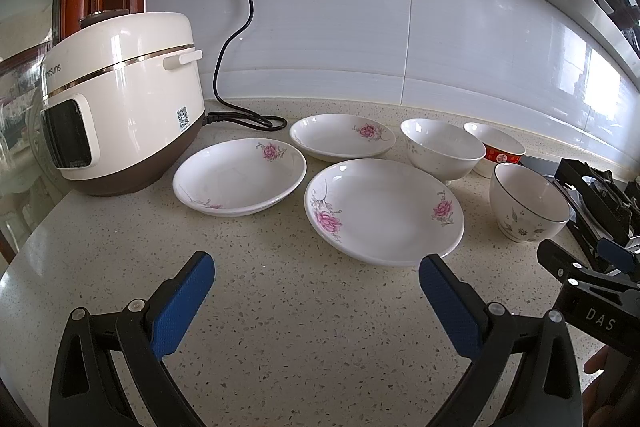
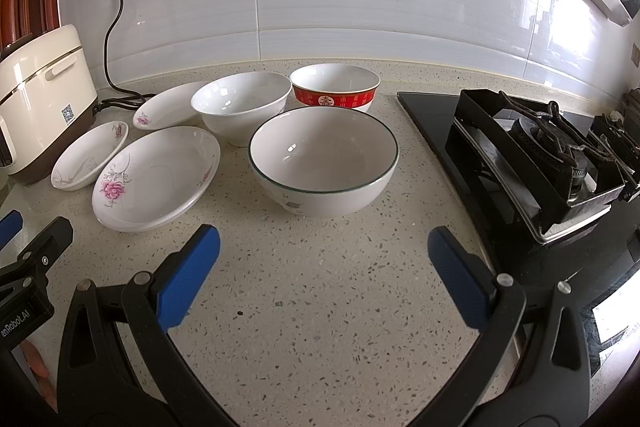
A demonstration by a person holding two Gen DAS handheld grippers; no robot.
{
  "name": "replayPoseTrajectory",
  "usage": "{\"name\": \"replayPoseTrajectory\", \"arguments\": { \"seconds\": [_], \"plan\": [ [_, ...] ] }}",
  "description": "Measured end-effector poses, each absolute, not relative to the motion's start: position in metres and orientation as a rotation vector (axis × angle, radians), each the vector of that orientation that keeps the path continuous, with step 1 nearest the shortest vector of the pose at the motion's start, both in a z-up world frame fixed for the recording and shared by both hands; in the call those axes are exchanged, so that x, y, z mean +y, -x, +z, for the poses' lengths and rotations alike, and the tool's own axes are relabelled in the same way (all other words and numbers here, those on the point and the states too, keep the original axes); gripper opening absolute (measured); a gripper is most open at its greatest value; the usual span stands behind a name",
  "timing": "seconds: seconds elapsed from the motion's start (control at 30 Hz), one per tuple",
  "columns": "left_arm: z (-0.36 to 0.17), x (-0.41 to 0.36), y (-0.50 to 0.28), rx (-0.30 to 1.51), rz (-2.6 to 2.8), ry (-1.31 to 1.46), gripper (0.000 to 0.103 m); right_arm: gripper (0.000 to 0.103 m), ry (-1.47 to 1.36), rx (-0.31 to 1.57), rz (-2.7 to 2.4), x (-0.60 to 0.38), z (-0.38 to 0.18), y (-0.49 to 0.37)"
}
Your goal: Organize plates and bowls
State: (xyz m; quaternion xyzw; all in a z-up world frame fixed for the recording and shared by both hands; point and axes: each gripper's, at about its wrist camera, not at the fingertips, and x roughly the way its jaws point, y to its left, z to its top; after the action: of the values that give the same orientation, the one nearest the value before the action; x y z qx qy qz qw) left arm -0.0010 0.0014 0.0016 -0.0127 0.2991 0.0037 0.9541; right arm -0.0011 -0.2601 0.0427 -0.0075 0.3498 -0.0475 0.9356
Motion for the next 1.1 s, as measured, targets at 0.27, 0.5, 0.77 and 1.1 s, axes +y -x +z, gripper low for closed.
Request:
{"name": "replayPoseTrajectory", "arguments": {
  "seconds": [0.27,0.5,0.77,1.1],
  "plan": [
    [0.002,0.003,0.001,0.606,0.006,0.035,0.103,0.103,-0.023,0.72,-0.059,-0.263,0.042,0.0],
    [0.004,0.016,0.003,0.595,0.011,0.076,0.103,0.103,-0.183,0.727,0.05,-0.273,0.043,0.005],
    [-0.002,0.032,0.0,0.617,-0.048,0.201,0.103,0.103,-0.293,0.847,0.204,-0.243,0.029,-0.011],
    [-0.025,0.055,-0.03,0.703,-0.146,0.415,0.072,0.081,-0.394,1.003,0.258,-0.219,0.009,-0.059]
  ]
}}
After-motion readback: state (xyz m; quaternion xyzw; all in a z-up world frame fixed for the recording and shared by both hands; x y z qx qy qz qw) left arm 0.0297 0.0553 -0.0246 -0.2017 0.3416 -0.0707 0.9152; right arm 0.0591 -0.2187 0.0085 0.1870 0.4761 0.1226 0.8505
